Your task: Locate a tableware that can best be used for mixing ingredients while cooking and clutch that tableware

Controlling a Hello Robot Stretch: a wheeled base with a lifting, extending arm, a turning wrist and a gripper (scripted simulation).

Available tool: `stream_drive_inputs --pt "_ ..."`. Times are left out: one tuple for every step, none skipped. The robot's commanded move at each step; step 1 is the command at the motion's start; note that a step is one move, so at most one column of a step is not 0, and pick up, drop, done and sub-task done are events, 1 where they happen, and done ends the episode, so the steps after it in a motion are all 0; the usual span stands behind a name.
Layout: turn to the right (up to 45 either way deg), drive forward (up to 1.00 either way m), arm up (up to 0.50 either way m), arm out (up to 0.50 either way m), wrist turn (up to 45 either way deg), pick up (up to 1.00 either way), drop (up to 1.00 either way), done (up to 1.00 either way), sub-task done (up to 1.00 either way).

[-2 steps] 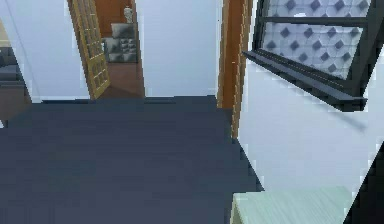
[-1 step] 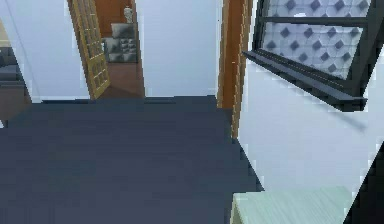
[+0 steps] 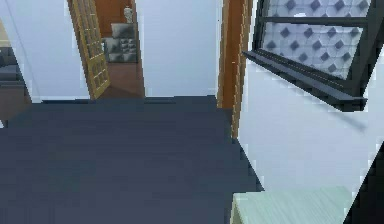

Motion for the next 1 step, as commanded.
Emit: stream_drive_inputs --pt "0.0 0.00 0.00 0.00 0.0 0.00 0.00 1.00 0.00"
